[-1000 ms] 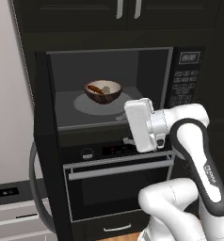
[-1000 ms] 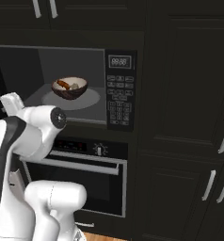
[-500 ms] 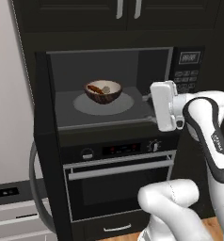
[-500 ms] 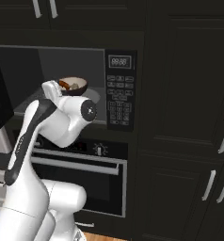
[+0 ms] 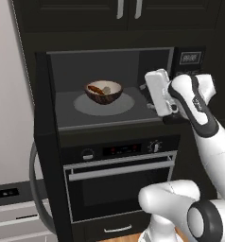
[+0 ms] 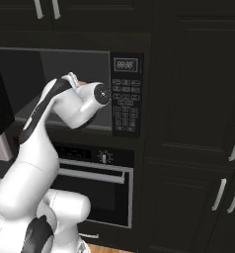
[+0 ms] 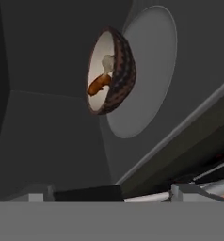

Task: The microwave is finished heating the chicken drumstick and garlic. Take the bowl containing the food and place it on the dining counter.

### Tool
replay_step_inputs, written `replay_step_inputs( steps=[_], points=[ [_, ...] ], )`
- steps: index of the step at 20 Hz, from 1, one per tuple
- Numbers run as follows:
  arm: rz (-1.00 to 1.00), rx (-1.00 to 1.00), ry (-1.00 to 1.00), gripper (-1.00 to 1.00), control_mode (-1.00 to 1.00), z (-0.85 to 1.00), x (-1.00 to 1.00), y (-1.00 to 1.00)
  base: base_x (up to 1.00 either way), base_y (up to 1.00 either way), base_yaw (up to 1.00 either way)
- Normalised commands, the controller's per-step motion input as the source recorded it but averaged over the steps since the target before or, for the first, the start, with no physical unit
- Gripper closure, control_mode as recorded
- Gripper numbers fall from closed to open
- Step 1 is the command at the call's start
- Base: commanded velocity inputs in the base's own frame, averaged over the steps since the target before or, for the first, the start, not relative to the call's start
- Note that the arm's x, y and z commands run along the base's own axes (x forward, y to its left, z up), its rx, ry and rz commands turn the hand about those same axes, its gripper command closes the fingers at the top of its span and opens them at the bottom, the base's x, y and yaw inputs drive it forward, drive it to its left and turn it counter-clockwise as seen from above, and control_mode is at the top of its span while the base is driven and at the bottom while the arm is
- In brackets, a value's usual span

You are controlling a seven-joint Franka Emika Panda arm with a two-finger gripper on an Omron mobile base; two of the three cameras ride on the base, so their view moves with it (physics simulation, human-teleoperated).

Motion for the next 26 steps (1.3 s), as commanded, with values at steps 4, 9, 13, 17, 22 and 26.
replay_step_inputs(
  steps=[4,9,13,17,22,26],
  points=[
    [-0.07,-0.04,0.05,-1.00,-1.00,-0.08,0.74,0.21,0.00,0.00,0.00],
    [-0.03,-0.07,0.08,-1.00,-1.00,-0.32,0.73,0.06,0.00,0.00,0.00],
    [-0.04,-0.04,0.11,-1.00,-1.00,-0.11,0.69,0.13,0.00,0.00,0.00],
    [-0.06,-0.04,0.10,-1.00,-1.00,-0.08,0.61,0.29,0.00,0.00,0.00],
    [-0.04,-0.06,0.11,-1.00,-1.00,-0.30,0.46,0.26,0.00,0.00,0.00],
    [-0.05,-0.05,0.09,-1.00,-1.00,-0.26,0.52,0.32,0.00,0.00,0.00]
  ],
)
